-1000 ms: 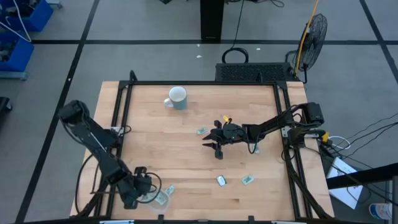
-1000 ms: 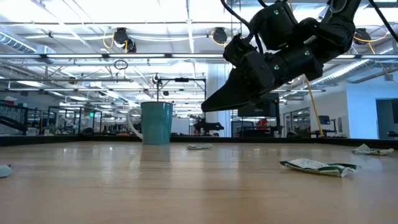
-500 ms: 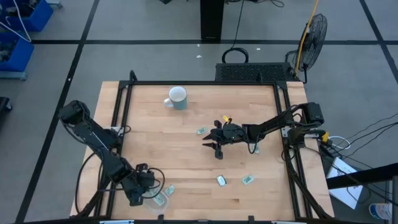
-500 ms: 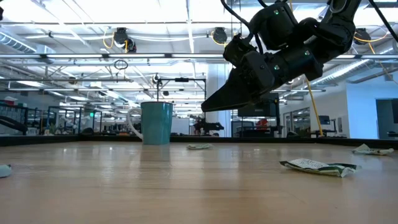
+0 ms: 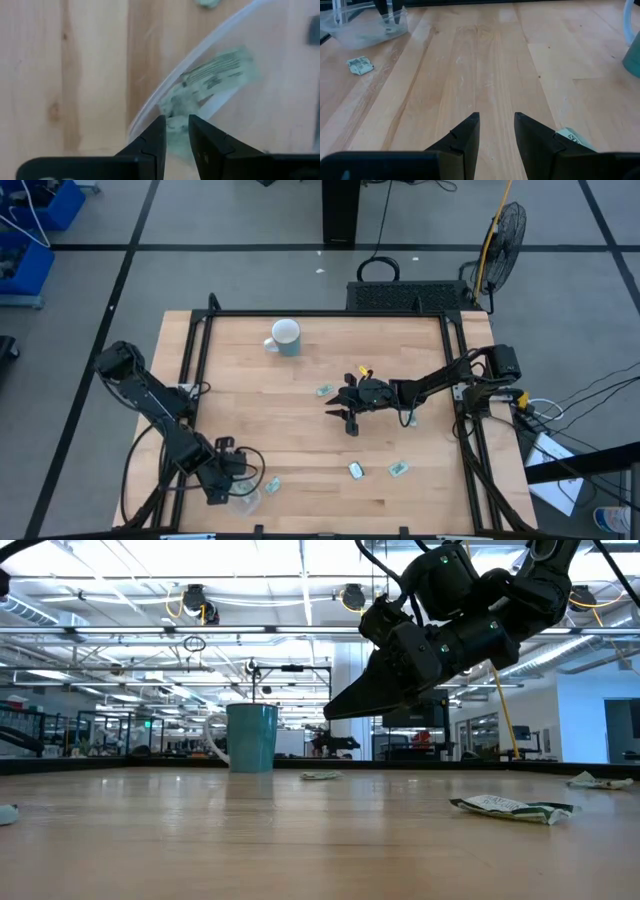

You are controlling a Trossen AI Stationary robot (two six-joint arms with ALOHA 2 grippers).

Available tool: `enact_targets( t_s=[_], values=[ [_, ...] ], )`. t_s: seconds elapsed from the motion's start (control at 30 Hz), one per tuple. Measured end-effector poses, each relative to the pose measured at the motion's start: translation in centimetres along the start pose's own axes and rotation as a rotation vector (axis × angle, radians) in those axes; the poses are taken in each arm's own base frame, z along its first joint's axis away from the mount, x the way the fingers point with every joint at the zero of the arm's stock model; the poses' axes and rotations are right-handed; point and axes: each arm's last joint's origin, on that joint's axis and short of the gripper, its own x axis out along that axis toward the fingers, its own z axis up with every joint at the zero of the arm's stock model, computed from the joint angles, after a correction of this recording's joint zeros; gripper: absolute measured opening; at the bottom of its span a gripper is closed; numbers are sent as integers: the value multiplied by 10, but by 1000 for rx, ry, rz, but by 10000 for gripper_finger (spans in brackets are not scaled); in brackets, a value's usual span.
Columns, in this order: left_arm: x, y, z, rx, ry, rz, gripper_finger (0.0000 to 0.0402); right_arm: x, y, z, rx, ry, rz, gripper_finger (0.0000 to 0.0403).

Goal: Pick and place Stevia / Truvia into bins
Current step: Put the stevia packet into the transparent container

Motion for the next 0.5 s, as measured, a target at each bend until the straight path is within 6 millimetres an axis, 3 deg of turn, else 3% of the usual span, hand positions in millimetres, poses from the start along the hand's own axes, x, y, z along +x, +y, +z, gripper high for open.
enact_targets(
  t_s=[0.1, 0.3, 0.5],
  values=[
    [-3, -5, 6, -8, -36, -47, 88, 0, 0, 0, 0, 0, 0, 116],
    [-33, -17, 29, 10, -143, -132, 88, 0, 0, 3, 0, -25, 2, 116],
    [-55, -18, 57, 161, -338, -64, 88, 0, 0, 4, 2, -38, 5, 116]
  ],
)
